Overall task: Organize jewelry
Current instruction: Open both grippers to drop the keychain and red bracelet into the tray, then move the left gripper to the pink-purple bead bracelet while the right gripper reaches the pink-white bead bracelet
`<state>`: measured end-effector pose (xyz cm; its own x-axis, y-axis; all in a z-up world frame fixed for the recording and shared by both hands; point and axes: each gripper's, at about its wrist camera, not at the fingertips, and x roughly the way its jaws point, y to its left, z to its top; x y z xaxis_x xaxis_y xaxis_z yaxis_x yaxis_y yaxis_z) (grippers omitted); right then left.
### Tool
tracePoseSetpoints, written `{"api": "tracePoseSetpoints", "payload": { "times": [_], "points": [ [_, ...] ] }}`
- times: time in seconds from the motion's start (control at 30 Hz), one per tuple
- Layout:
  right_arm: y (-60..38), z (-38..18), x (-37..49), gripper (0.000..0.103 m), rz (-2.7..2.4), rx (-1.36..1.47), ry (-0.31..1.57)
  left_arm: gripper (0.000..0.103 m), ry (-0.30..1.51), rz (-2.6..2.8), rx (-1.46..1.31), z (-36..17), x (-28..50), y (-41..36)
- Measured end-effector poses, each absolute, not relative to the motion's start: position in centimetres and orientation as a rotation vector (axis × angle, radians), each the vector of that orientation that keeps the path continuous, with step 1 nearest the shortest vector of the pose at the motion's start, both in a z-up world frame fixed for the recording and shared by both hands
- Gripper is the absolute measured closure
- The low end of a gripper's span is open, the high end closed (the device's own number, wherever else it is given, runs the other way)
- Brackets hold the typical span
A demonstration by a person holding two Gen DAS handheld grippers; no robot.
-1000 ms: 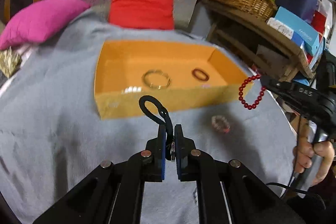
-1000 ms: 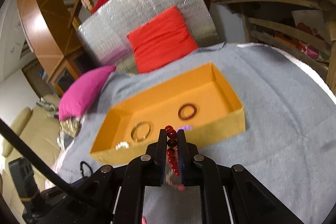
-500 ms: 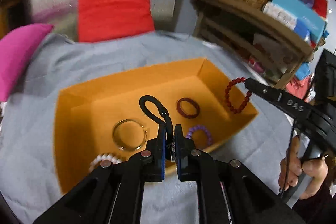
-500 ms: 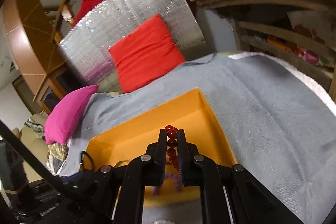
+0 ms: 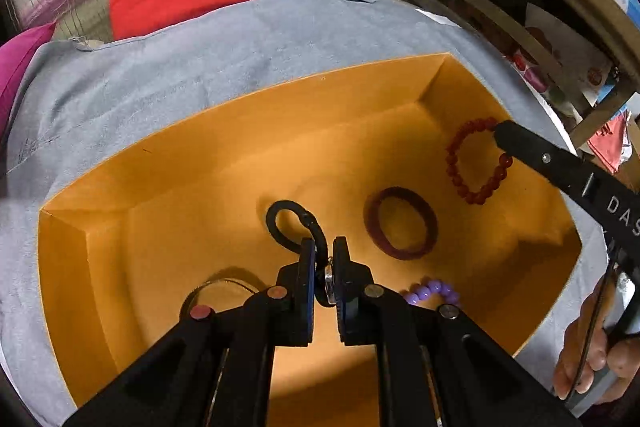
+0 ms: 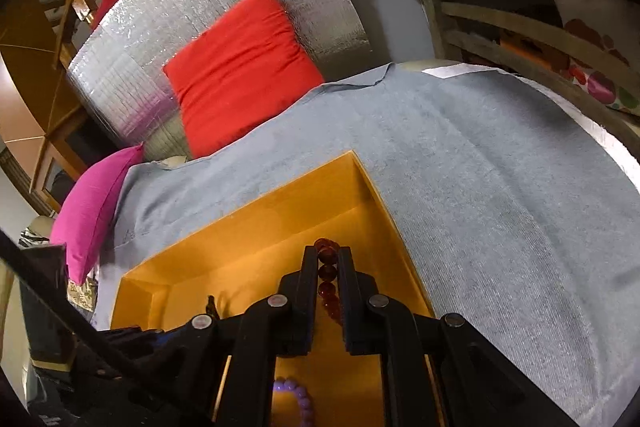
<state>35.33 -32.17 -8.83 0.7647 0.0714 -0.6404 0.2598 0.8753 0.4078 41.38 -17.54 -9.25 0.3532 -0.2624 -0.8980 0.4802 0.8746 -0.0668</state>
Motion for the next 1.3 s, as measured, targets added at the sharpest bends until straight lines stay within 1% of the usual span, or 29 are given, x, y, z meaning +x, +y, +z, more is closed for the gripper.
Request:
{"api": "tracePoseSetpoints", "payload": {
  "times": [0.03,0.07,0.1,0.13,0.17,0.2,0.33,0.43,0.5,0.57,0.73,0.8,0.87,0.93,1.13,1.3],
  "points": [
    [-32.1,-8.8,35.3,0.089,-0.111,0.504,0.700,0.094,1.111,-0.487,0.222,-9.2,41.4,-17.5],
    [-32.1,-8.8,35.4,0.089,-0.107,0.508,0.697,0.091,1.108,-0.489,0.221,-9.1,41.3,-17.5],
    [-32.0,-8.7,35.4,0.089,-0.098,0.511,0.696,0.083,1.105,-0.493,0.219,-8.9,41.1,-17.4],
    [-31.9,-8.6,35.3,0.089,-0.098,0.510,0.698,0.077,1.097,-0.496,0.218,-8.7,40.9,-17.4],
    [-31.9,-8.5,35.2,0.089,-0.108,0.506,0.693,0.064,1.080,-0.494,0.220,-8.3,40.4,-17.2],
    [-31.8,-8.3,35.0,0.089,-0.111,0.503,0.685,0.055,1.040,-0.479,0.227,-7.5,39.5,-16.8],
    [-31.3,-7.0,33.6,0.088,-0.092,0.492,0.648,0.054,0.917,-0.460,0.226,-4.8,35.8,-14.8],
    [-30.5,-5.8,32.1,0.088,-0.067,0.483,0.626,0.050,0.826,-0.429,0.214,-2.7,31.8,-12.3],
    [-29.7,-5.2,30.5,0.088,-0.053,0.472,0.616,0.043,0.769,-0.389,0.204,-1.6,29.3,-10.4],
    [-29.1,-4.7,28.5,0.088,-0.037,0.470,0.605,0.038,0.723,-0.348,0.174,-0.9,26.7,-8.3],
    [-27.8,-3.4,23.5,0.088,-0.019,0.464,0.578,0.038,0.683,-0.251,0.163,-0.8,21.2,-5.1],
    [-27.5,-3.3,21.5,0.086,-0.015,0.473,0.563,0.036,0.673,-0.247,0.165,-1.2,19.5,-4.4],
    [-27.2,-3.8,19.0,0.073,-0.015,0.485,0.561,0.035,0.670,-0.242,0.165,-2.0,17.9,-3.9],
    [-27.0,-4.9,17.2,0.065,-0.015,0.502,0.583,0.035,0.693,-0.237,0.159,-3.0,17.0,-3.4],
    [-26.1,-7.6,14.9,0.064,0.016,0.480,0.696,0.035,0.783,-0.280,0.113,-6.2,15.9,-2.9],
    [-25.9,-9.9,16.8,0.064,0.063,0.513,0.783,0.035,0.840,-0.302,0.122,-8.2,16.7,-3.3]
  ]
}}
